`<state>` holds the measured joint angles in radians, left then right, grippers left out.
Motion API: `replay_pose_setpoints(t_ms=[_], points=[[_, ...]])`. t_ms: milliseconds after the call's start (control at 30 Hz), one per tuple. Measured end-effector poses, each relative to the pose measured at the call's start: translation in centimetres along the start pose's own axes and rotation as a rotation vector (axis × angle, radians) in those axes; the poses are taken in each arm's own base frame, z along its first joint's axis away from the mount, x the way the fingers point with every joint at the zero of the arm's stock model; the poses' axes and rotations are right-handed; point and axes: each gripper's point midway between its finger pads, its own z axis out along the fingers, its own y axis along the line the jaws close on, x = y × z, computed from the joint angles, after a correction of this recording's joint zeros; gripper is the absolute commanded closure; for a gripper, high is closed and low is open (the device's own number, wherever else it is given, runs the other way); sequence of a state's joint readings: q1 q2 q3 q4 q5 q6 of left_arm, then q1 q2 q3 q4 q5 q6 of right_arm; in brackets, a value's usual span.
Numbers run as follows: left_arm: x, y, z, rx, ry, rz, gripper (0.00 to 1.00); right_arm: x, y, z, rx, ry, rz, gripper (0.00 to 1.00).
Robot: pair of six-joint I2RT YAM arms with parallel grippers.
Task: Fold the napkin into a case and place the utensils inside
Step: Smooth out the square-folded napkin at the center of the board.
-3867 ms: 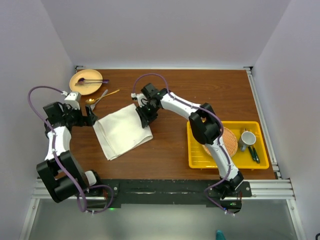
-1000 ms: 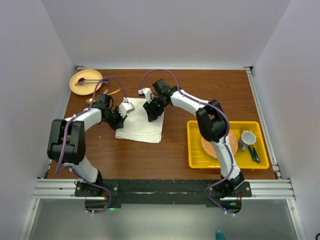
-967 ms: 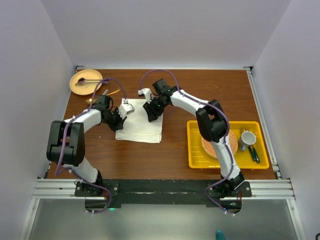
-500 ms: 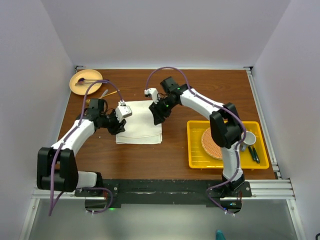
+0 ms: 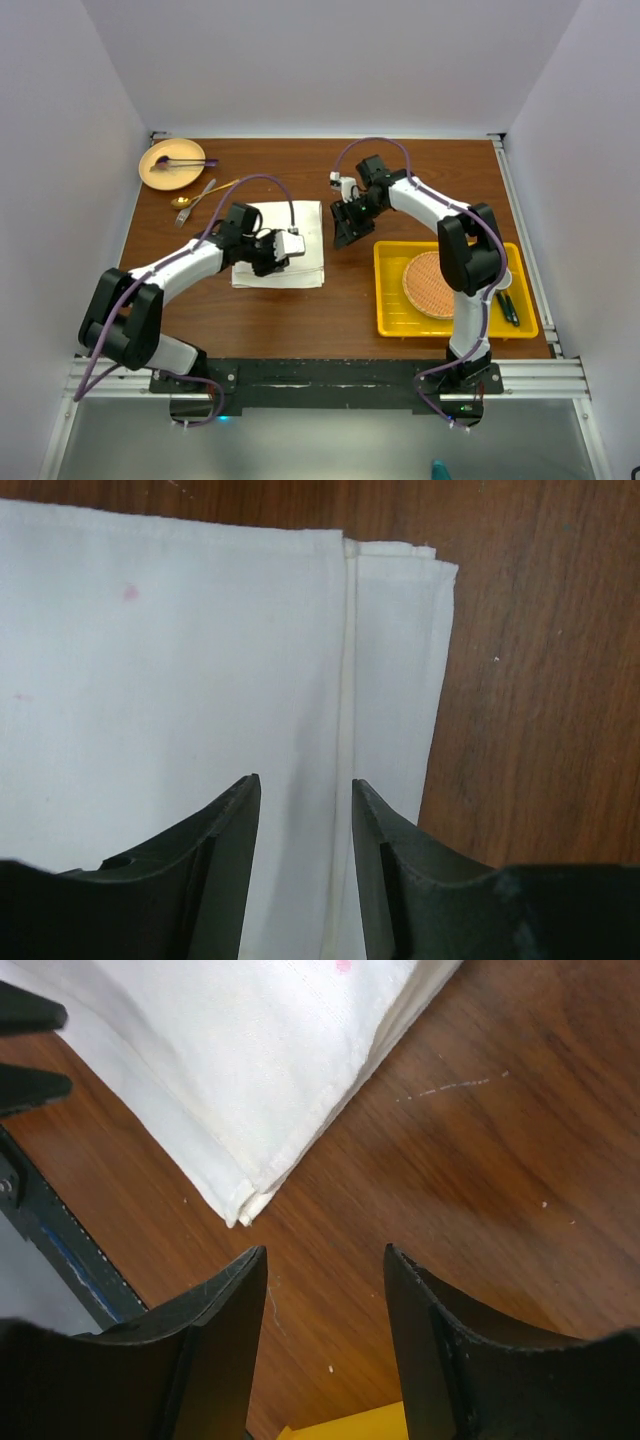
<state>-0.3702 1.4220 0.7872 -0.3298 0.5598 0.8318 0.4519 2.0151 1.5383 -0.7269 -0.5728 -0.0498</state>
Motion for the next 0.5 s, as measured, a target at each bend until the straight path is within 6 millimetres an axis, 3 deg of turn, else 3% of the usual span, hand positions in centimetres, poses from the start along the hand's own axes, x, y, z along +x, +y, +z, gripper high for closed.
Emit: replay_pose_setpoints(t_ms=[300, 500], points=[[-0.2, -1.5, 3.4, 0.05, 0.046, 0.098, 0.55, 2.6, 0.2, 1.1, -0.024, 0.057, 0.091, 0.46], [0.7, -2.0, 4.7, 0.069, 0.08, 0.106, 0.59, 2.7, 0.1, 1.0, -0.022, 0.056, 0.107, 0.46]])
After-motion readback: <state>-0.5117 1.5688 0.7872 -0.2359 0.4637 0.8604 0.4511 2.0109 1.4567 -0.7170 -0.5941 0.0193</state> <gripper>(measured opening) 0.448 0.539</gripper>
